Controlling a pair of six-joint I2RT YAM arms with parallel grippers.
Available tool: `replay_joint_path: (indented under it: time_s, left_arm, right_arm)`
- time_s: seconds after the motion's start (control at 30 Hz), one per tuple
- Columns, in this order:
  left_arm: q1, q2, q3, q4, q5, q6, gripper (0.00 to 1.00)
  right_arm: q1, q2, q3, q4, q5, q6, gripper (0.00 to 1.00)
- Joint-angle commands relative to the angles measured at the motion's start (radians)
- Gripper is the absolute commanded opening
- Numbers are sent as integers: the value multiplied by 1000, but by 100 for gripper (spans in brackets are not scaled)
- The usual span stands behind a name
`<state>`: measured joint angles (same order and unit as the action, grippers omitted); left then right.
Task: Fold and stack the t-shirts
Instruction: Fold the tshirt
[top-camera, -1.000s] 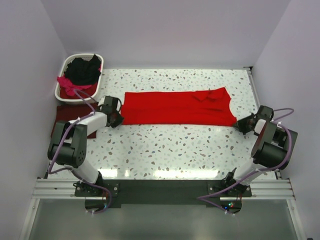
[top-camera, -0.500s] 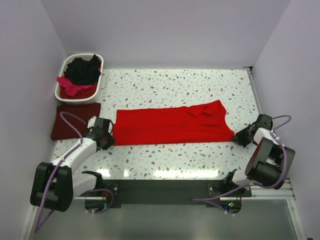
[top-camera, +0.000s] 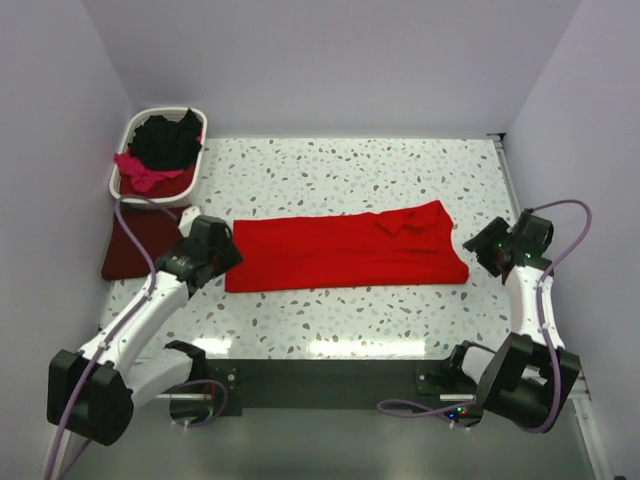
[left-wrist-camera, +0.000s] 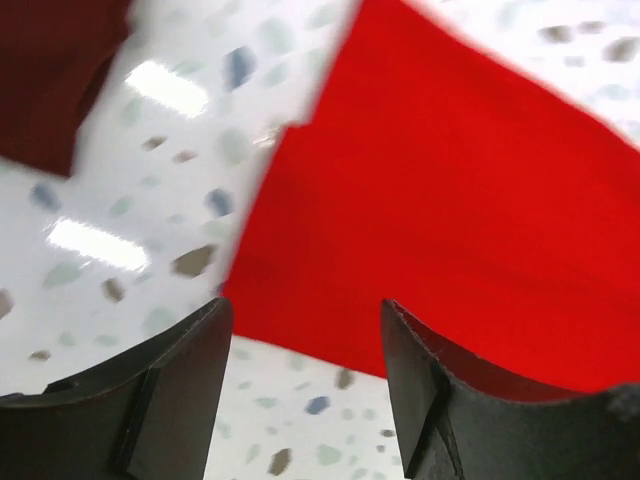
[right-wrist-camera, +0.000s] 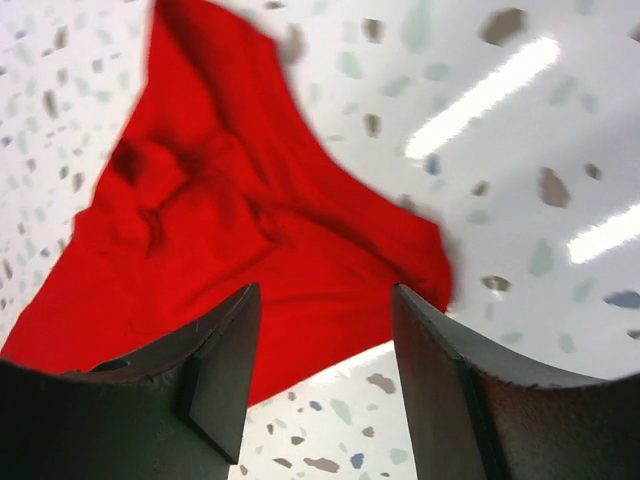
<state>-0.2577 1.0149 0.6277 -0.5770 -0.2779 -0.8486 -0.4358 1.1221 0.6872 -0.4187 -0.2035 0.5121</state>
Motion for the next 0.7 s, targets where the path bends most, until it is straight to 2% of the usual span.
replay_joint_path:
  time_s: [0.0,0.13,0.23,0.27,0.33,0.37,0.5,0.67]
  left_arm:
    - [-162,45,171,60,-110,69,66]
    - [-313,197,297,206,-92,181,65]
    - [-414,376,432,304,-51,299,64]
    - [-442,469,508,324,-50,386,63]
    - [-518,562,588,382,-65,501,62]
    - [-563,649,669,391,-66,620,62]
    - [-615,827,848,423,-52,836,61]
    - [-623,968,966,488,153,1026,60]
  right_arm:
    - [112,-39,67,53,-2,-52,58]
    - [186,52,116,97,-76,-76,56]
    - [229,94,152,90,-90,-96,55]
    - [250,99,155,87,-88,-96,55]
    - [272,100,158,81,-64,-101,55]
    - [293,104,158,69,-51,-101,55]
    - [315,105,150,58,-25,-80,55]
    - [316,111,143,55,-16,-70,55]
